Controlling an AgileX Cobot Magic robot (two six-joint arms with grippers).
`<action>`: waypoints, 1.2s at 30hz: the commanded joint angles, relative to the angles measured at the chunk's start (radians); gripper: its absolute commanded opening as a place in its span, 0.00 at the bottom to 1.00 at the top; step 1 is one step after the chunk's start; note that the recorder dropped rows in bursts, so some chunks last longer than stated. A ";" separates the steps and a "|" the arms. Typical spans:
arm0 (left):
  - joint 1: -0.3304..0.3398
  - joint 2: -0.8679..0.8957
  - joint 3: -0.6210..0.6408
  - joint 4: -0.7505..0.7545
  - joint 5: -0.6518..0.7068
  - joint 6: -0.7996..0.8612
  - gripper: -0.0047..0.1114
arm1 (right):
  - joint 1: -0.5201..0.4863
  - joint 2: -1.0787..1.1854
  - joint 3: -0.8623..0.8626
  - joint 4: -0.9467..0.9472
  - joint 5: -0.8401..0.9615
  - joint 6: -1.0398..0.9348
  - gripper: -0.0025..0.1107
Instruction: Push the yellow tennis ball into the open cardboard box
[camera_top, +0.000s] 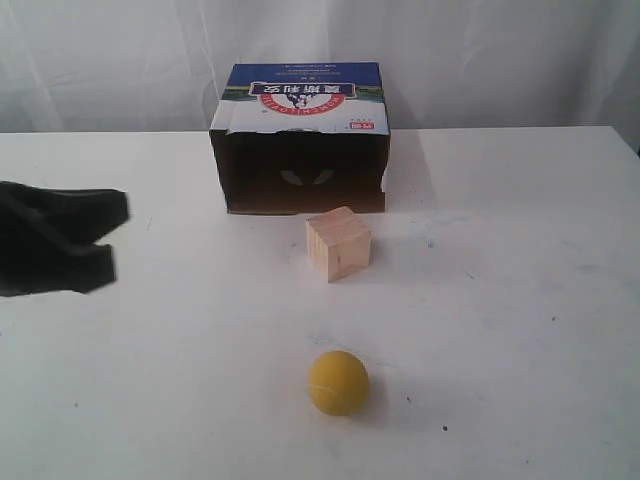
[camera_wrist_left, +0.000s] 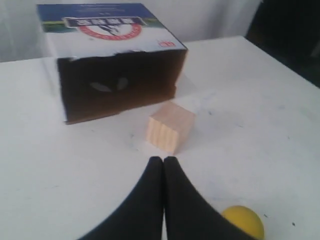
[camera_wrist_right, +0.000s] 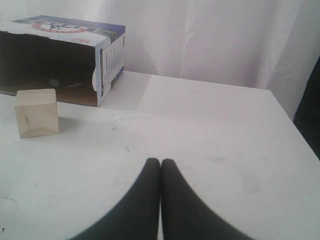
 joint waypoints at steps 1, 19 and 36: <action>-0.101 0.190 -0.062 0.086 -0.039 0.004 0.04 | -0.001 -0.007 0.004 0.000 -0.008 0.002 0.02; -0.252 0.664 -0.253 0.226 -0.168 0.026 0.04 | -0.001 -0.007 0.004 0.000 -0.008 0.002 0.02; -0.252 0.816 -0.272 0.265 -0.251 -0.003 0.04 | -0.001 -0.007 0.004 0.000 -0.006 0.002 0.02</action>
